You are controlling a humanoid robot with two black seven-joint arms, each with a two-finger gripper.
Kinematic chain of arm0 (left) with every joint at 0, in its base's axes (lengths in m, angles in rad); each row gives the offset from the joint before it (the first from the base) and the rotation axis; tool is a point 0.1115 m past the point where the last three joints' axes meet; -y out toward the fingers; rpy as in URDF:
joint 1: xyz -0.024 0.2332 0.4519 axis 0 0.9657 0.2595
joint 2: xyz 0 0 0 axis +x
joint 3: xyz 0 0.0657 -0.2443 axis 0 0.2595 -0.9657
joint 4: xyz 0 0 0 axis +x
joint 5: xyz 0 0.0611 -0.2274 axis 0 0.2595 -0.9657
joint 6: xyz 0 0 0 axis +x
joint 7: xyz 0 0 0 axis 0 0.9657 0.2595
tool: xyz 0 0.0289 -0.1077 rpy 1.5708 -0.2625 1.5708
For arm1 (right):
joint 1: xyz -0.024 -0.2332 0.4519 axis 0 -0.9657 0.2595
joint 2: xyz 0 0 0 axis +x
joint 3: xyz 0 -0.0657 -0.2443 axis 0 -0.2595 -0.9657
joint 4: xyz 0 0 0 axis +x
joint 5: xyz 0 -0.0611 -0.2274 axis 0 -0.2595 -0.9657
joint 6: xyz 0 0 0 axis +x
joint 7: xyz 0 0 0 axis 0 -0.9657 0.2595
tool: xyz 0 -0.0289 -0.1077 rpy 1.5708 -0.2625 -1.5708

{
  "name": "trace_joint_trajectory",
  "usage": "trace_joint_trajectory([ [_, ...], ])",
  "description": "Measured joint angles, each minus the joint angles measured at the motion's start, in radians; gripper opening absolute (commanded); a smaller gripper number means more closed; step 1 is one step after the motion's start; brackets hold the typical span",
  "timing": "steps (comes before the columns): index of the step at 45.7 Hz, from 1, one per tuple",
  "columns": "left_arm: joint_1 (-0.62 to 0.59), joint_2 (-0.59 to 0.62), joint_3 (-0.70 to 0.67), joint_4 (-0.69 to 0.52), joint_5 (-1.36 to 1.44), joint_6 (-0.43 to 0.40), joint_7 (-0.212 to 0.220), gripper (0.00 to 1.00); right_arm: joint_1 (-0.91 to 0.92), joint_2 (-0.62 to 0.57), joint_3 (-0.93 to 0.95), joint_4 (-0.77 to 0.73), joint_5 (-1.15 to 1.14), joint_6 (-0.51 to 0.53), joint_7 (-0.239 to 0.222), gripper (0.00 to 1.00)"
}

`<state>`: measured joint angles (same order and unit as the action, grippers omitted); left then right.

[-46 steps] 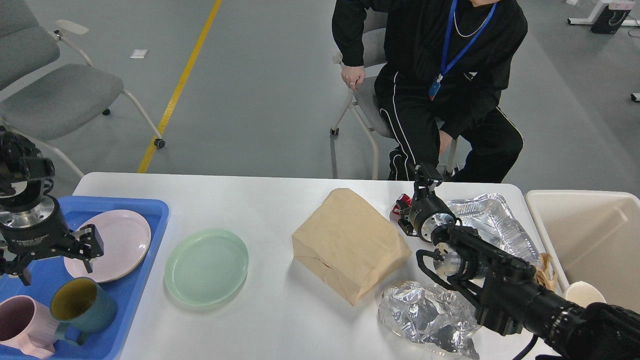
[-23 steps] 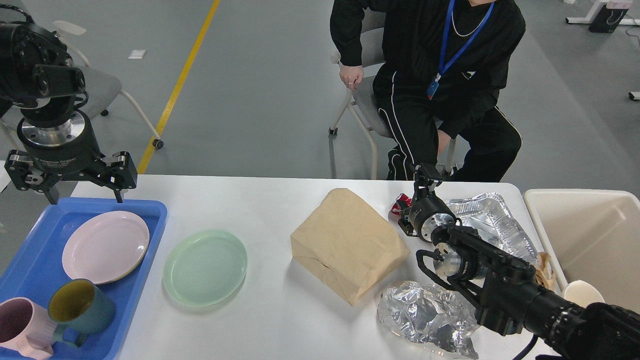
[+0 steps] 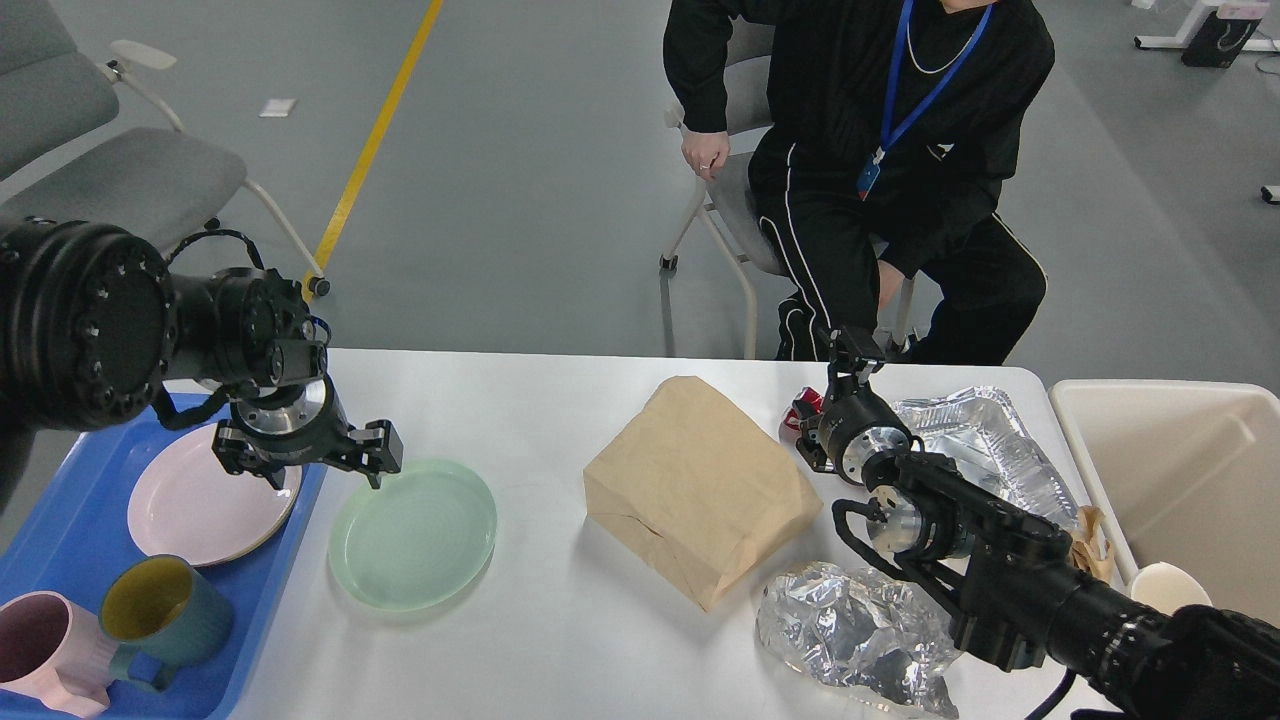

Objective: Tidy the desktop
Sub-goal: 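Move the left gripper to the pale green plate and grasp its rim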

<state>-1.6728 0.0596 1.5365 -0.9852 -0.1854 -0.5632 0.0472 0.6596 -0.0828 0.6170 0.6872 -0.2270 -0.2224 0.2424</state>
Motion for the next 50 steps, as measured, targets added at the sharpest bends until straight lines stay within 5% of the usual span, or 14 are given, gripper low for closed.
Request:
trace_joint_trajectory([
  [11,0.157,-0.003,-0.086,0.068,0.000,0.033,0.005,0.94,0.000,0.000,0.000,0.000,0.000,0.000,0.000,1.00],
  [39,0.305,0.008,-0.093,0.110,-0.016,0.079,0.014,0.94,0.000,0.000,0.000,0.000,0.000,0.000,0.000,1.00],
  [50,0.345,0.005,-0.111,0.130,-0.038,0.142,0.030,0.78,0.000,0.000,0.000,0.000,0.000,0.000,0.000,1.00],
])
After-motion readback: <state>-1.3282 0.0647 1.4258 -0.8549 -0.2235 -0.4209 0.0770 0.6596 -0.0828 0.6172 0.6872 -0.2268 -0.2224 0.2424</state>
